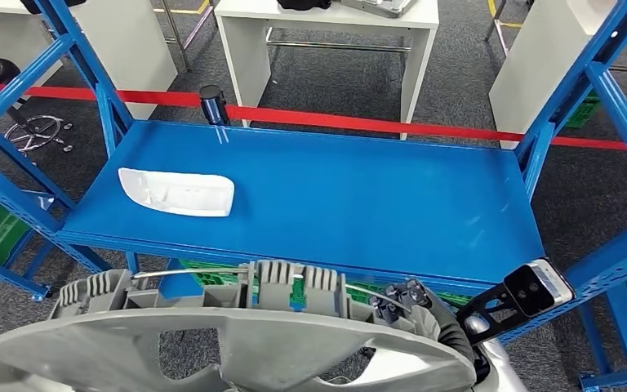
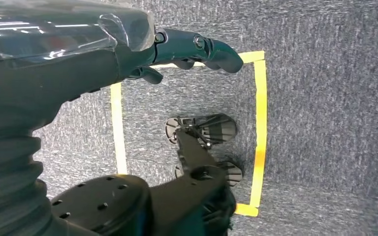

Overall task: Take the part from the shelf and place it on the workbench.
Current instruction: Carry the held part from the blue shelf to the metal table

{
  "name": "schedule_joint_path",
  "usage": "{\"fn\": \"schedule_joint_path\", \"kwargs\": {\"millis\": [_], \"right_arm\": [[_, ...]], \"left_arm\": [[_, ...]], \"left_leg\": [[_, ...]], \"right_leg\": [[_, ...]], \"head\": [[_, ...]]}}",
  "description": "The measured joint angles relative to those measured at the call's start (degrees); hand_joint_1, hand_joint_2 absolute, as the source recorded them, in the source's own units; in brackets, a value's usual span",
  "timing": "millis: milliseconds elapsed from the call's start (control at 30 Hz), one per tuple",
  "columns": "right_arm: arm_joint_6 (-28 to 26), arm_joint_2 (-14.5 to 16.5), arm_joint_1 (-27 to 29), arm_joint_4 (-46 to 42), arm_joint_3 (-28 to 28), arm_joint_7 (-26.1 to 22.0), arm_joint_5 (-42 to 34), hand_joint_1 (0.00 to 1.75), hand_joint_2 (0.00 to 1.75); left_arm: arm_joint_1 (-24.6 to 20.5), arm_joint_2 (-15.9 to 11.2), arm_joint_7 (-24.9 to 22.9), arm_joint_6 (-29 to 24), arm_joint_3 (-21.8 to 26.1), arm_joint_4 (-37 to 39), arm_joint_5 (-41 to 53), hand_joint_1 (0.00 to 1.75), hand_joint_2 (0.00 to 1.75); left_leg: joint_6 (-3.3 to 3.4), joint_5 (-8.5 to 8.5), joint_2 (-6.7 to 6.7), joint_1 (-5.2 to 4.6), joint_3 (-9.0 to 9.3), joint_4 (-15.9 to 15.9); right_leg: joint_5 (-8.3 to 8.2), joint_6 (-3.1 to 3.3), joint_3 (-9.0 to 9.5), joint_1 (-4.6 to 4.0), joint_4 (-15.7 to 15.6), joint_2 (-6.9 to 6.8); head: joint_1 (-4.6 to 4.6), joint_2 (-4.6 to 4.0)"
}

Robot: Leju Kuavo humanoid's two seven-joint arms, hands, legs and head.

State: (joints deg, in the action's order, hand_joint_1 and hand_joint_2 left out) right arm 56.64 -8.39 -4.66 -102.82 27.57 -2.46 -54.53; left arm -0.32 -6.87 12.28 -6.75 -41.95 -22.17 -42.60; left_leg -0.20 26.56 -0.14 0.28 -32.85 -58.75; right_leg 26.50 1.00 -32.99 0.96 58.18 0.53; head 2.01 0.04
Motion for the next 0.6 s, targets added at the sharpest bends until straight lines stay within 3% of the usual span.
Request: {"fn": "schedule_joint_path", "kwargs": {"millis": [100,167,267,333,367,400,467,533,600], "right_arm": [[0.18,0.03,-0.02,-0.63,-0.08,-1.01,-0.06,1.75,1.75],[0.22,0.1,-0.14,-1.49,-0.32,-1.93,-0.19,1.75,1.75],[0.2,0.32,-0.38,-2.71,-0.77,-3.14,-0.63,1.75,1.75],[0.16,0.47,-0.41,-3.21,-0.98,-3.45,-0.8,1.75,1.75],[0.15,0.54,-0.45,-3.43,-1.07,-3.55,-0.85,1.75,1.75],[0.13,0.6,-0.54,-3.68,-1.17,-3.64,-0.88,1.75,1.75],[0.11,0.79,-0.92,-4.2,-1.39,-3.85,-0.92,1.75,1.75],[0.1,1.03,-1.32,-4.61,-1.6,-4.04,-0.99,1.75,1.75],[0.1,1.17,-1.59,-4.82,-1.67,-4.15,-1.09,1.75,1.75]], "left_arm": [[-0.22,-0.12,0.01,0.08,-0.04,0.11,-0.07,0.0,1.75],[-0.39,-0.07,0.02,0.19,-0.1,0.21,-0.09,0.0,1.75],[-0.67,0.08,0.02,0.47,-0.24,0.37,-0.13,0.0,1.75],[-0.68,0.15,0.02,0.59,-0.43,0.51,-0.15,0.0,1.75],[-0.68,0.17,0.02,0.63,-0.53,0.57,-0.15,0.0,1.75],[-0.68,0.21,0.02,0.66,-0.61,0.62,-0.16,0.0,1.75],[-0.7,0.29,0.02,0.73,-0.67,0.67,-0.17,0.0,1.75],[-0.72,0.34,0.02,0.75,-0.69,0.74,-0.28,0.0,1.75],[-0.72,0.38,0.01,0.86,-0.72,0.85,-0.52,0.0,1.75]], "left_leg": [[0.65,-0.15,-0.01,-0.34,0.38,1.3],[1.46,-0.85,0.08,-0.19,0.72,2.18],[2.23,-1.47,0.18,-0.18,0.61,2.69],[2.32,-1.56,0.17,-0.3,0.4,2.61],[2.32,-1.58,0.14,-0.32,0.35,2.52],[2.28,-1.58,0.11,-0.31,0.32,2.37],[1.98,-1.41,0.05,-0.41,0.14,1.8],[1.44,-1.31,0.05,-0.59,-0.25,1.23],[0.86,-1.53,0.06,-0.56,-0.53,1.09]], "right_leg": [[-0.33,-0.76,-0.34,-0.08,-0.17,-0.04],[0.48,-1.04,-1.07,-0.09,1.07,-0.09],[4.86,-0.48,-5.22,-0.09,10.29,-0.14],[6.55,-0.68,-7.42,-0.07,15.59,-0.15],[6.21,-1.06,-7.11,-0.04,15.34,-0.15],[5.05,-1.55,-5.62,0.01,12.72,-0.18],[2.32,-2.1,-1.3,0.03,4.61,-0.28],[1.02,-1.6,0.88,-0.11,0.2,-0.29],[0.73,-0.83,0.81,-0.24,-0.05,-0.2]], "head": [[-0.02,0.01],[-0.09,0.01],[-0.23,0.0],[-0.24,0.01],[-0.25,0.01],[-0.25,0.01],[-0.26,0.01],[-0.22,0.01],[-0.2,0.01]]}}
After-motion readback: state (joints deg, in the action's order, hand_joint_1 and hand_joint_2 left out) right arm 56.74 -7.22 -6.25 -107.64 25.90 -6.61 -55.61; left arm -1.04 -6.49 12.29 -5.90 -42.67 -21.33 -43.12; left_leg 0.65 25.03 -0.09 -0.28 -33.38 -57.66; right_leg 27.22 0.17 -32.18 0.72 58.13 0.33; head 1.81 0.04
